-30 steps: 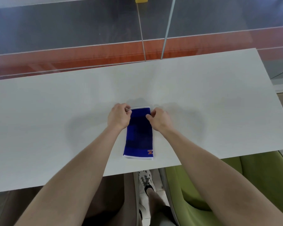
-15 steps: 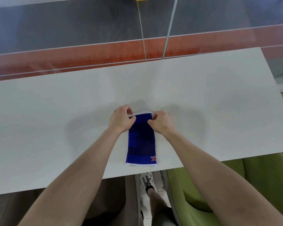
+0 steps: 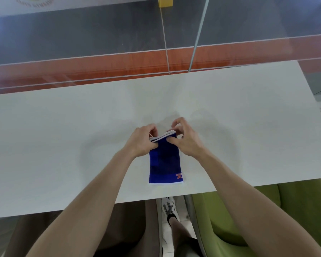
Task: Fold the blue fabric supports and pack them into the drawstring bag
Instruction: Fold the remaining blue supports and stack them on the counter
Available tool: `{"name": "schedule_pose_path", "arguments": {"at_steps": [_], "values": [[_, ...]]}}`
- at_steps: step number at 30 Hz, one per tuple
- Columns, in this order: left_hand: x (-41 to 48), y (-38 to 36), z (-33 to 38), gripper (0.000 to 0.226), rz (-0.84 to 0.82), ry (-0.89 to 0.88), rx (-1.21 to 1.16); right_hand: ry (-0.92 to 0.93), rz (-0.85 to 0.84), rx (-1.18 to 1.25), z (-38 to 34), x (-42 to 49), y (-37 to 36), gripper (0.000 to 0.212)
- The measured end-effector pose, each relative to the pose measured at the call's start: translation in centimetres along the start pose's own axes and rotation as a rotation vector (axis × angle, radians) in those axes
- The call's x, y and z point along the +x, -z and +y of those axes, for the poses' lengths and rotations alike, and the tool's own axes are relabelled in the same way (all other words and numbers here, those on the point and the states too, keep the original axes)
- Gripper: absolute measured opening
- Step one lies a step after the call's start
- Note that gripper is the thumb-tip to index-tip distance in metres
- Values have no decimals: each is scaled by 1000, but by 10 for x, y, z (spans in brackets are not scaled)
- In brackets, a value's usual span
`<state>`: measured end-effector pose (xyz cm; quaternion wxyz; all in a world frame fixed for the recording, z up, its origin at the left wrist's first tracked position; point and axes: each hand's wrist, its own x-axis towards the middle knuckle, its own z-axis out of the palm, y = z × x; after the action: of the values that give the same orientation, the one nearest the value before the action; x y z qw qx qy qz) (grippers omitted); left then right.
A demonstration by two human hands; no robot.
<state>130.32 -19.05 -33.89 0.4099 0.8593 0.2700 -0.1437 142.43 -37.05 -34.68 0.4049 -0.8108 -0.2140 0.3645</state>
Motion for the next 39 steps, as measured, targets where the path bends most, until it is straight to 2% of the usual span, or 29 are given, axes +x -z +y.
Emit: {"name": "schedule_pose_path", "arguments": {"at_steps": [4,9,12,16,21,25,30,34,39], "values": [[-37,21,5,30,113,-35,-66,82,-2,55,-28,-25,4,24],[-88,44,7,35,293,-64,-59,176,48,122,-59,-56,-6,23],[-125,56,5,30,382,-101,-40,211,106,152,-79,-76,-21,20],[-183,70,-6,24,490,-173,-29,260,73,85,-108,-108,-43,10],[-260,83,-30,19,618,-249,-132,315,95,-34,-140,-165,-77,7],[-314,90,-37,20,629,-305,-158,332,136,61,-158,-214,-100,6],[-364,103,-36,24,531,-333,-59,351,224,107,-168,-263,-120,9],[-385,107,-23,16,503,-362,-17,382,280,129,-175,-289,-123,10],[-394,107,-4,18,539,-403,-34,422,305,102,-187,-304,-117,11]]}}
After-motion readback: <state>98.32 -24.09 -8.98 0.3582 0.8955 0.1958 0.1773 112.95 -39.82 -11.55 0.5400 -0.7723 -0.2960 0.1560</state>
